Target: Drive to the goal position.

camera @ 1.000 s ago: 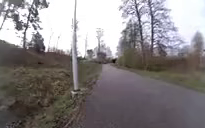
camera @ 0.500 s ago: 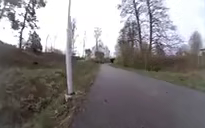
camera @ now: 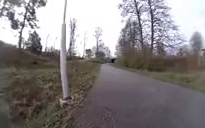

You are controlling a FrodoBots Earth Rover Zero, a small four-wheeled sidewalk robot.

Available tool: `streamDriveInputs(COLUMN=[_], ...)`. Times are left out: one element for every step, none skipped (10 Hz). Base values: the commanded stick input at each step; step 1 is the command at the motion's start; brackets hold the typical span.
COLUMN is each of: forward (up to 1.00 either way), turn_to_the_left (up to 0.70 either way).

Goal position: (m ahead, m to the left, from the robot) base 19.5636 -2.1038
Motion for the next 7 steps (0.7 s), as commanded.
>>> streamDriveInputs(forward=[0.7,0.7,0.7,0.7,0.7,0.7,0.7], turn_to_the_left=[0.0,0.0,0.0,0.0,0.0,0.0,0.0])
